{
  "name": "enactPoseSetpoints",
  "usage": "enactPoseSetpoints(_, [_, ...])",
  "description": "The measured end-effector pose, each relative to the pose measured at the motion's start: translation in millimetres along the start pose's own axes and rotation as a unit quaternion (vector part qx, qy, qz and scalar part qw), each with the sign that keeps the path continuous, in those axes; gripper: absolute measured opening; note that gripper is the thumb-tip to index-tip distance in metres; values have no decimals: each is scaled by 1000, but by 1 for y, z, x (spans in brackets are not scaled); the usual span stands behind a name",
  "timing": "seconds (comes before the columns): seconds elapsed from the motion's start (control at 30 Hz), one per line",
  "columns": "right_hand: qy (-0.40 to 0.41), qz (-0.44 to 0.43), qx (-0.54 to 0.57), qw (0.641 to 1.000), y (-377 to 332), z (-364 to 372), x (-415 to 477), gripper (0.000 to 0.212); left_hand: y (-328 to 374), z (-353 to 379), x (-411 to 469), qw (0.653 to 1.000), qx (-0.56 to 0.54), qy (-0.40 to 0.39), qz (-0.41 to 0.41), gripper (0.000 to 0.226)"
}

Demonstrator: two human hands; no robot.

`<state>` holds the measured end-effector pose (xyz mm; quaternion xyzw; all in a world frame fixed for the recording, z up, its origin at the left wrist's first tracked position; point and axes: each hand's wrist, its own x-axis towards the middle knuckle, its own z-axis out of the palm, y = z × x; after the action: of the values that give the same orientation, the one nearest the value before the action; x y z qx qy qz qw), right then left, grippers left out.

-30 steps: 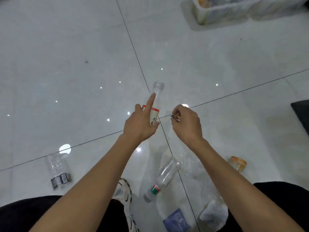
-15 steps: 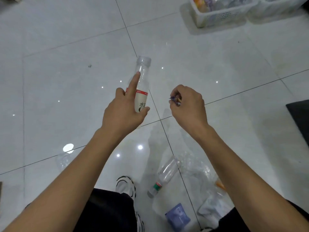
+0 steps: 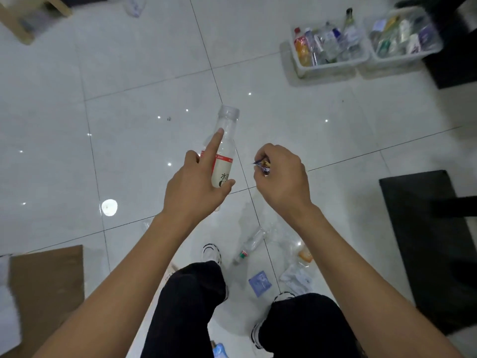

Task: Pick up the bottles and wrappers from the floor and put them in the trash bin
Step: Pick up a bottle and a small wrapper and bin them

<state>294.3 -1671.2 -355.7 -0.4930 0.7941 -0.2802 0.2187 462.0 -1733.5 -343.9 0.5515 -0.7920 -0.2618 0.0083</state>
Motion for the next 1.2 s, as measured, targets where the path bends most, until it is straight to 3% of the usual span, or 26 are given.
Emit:
enactPoseSetpoints(0.27, [-4,-23,-22,999,-157,-120,-9,11,55,-169,-52,999,-19,23,15,96])
enactPoseSetpoints(0.57, [23,-34,-17,999,-220,-138,-46,15,34,-250,-96,996,-67,64,-7,97])
enactPoseSetpoints(0.87, [-52,-141,4,989,-272,-128,-66,15,15,-257,-177,982,-76,138,-106,97])
enactPoseSetpoints(1.2, [-184,-310,11,933,-269,-128,-169,14,28,-205,-336,917,-104,271,-273,98])
